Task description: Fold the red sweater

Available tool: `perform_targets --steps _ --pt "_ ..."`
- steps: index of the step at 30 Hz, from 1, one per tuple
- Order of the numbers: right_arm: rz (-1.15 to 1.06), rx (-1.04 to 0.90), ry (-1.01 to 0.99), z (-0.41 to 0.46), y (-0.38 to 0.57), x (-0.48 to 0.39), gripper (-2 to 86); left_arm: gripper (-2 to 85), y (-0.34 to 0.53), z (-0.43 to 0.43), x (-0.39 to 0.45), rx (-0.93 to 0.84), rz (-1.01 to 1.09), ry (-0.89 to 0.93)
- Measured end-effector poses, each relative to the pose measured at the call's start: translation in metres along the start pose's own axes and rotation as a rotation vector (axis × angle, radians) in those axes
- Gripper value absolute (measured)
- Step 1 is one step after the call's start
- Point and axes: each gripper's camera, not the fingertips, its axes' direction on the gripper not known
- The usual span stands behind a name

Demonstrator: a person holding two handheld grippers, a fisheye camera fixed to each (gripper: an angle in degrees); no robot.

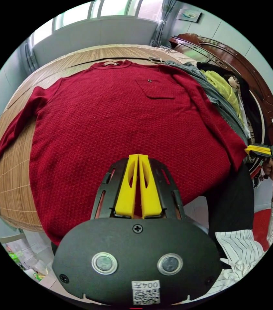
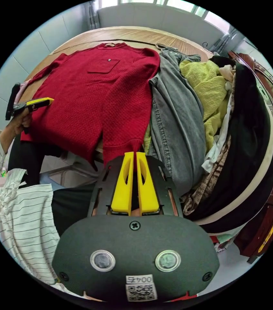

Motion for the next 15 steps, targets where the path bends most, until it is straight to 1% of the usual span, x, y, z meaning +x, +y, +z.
perform_targets --steps 2,4,7,9,11,15 --pt "0.052 0.052 -0.133 -0.006 0.003 0.015 -0.3 3.6 -0.002 -0.012 0.010 0.026 0.029 0.020" --pt "0.106 0.142 -0.317 -0.012 0.006 0.031 -0.2 5.8 -0.005 -0.029 0.027 0.067 0.083 0.066" --pt "0.151 0.206 -0.468 -0.010 0.003 0.041 -0.1 8.2 -0.015 -0.062 0.067 0.149 0.191 0.169" --pt "0.158 0.210 -0.491 -0.005 -0.003 0.040 -0.1 10.7 -0.020 -0.083 0.113 0.171 0.305 0.256" --pt "0.151 0.200 -0.480 0.001 -0.010 0.036 -0.1 13.4 -0.022 -0.093 0.152 0.168 0.402 0.263" --pt "0.118 0.155 -0.486 0.015 -0.025 0.026 0.0 19.2 -0.027 -0.099 0.216 0.129 0.557 0.159"
